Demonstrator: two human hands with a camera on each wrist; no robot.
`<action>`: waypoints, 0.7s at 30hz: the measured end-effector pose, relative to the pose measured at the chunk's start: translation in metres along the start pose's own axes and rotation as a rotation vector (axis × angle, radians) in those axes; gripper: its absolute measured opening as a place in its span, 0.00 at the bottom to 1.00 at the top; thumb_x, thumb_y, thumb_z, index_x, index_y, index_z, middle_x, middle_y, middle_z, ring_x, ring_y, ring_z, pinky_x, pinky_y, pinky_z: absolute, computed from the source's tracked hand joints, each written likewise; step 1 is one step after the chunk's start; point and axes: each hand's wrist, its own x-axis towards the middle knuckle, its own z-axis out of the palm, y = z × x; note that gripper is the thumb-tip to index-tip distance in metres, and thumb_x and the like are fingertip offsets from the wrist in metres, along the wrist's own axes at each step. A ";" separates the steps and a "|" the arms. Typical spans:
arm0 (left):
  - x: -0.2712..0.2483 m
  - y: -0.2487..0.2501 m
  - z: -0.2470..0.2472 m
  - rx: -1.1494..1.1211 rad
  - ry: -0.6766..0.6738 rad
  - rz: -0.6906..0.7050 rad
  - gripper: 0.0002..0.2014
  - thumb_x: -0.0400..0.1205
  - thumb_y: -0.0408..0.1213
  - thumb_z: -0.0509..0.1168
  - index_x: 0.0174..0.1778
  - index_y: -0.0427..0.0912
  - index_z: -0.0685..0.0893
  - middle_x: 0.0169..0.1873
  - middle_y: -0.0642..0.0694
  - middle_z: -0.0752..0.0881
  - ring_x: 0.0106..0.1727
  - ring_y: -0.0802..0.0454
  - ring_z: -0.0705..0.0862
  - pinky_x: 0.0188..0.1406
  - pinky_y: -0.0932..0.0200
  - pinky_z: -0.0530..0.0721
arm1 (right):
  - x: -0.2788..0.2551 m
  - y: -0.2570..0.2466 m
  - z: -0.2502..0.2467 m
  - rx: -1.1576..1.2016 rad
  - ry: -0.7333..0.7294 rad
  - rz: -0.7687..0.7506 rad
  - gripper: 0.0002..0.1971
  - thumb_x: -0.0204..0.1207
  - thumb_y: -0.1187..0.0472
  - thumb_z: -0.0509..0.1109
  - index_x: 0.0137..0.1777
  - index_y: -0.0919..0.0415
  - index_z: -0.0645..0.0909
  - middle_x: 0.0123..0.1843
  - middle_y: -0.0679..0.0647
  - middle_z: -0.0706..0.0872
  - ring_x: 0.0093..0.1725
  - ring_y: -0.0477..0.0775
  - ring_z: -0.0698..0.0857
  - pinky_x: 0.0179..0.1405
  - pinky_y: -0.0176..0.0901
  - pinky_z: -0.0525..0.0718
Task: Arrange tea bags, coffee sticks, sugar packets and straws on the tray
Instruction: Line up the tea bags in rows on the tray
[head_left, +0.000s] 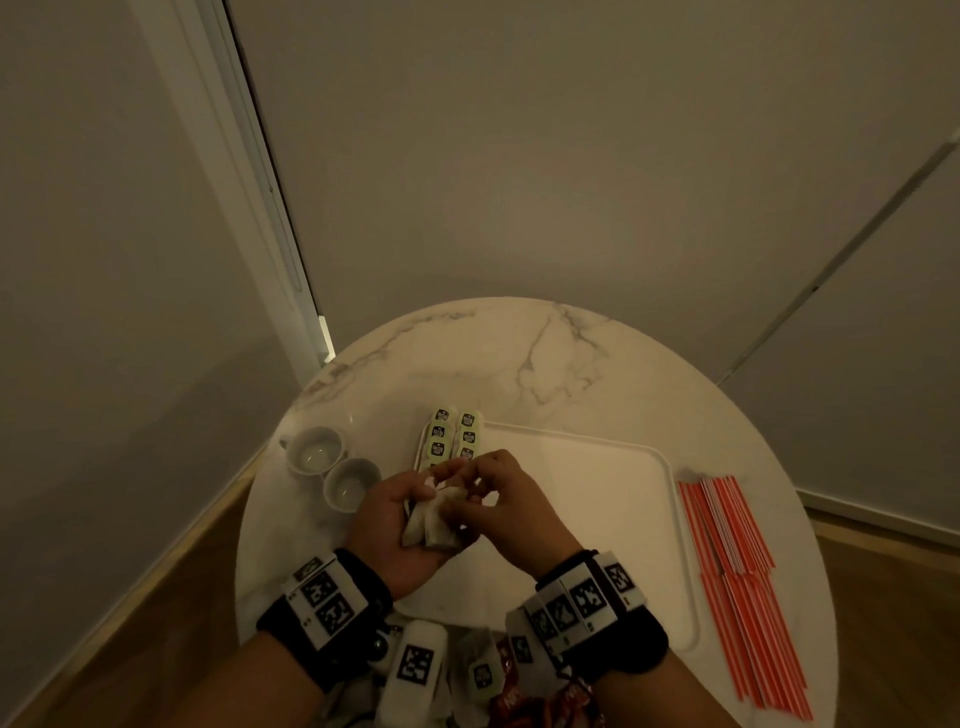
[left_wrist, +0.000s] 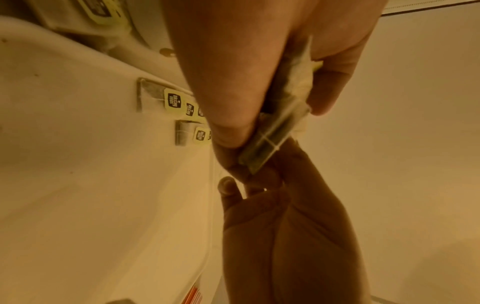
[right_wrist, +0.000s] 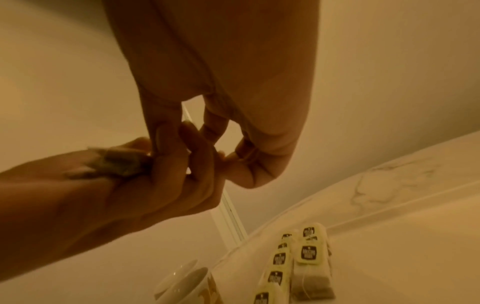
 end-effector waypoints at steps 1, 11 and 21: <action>-0.003 -0.003 0.000 0.007 0.003 0.007 0.23 0.70 0.28 0.57 0.62 0.36 0.80 0.58 0.34 0.82 0.50 0.40 0.82 0.51 0.43 0.83 | -0.002 -0.001 -0.002 0.033 0.015 -0.008 0.14 0.69 0.67 0.77 0.37 0.45 0.80 0.51 0.51 0.79 0.51 0.48 0.80 0.46 0.29 0.77; -0.029 -0.005 0.011 0.402 0.091 -0.031 0.16 0.75 0.39 0.69 0.57 0.38 0.83 0.36 0.42 0.82 0.28 0.54 0.77 0.16 0.64 0.71 | -0.013 -0.012 -0.030 0.349 -0.116 -0.119 0.07 0.67 0.65 0.75 0.40 0.52 0.84 0.46 0.54 0.82 0.43 0.54 0.80 0.33 0.45 0.75; -0.024 -0.012 0.014 0.501 0.242 0.249 0.08 0.76 0.27 0.65 0.51 0.37 0.81 0.38 0.40 0.81 0.28 0.54 0.69 0.13 0.67 0.63 | -0.029 -0.011 -0.017 0.624 0.001 0.191 0.12 0.77 0.62 0.72 0.57 0.67 0.82 0.47 0.63 0.84 0.36 0.55 0.83 0.26 0.45 0.80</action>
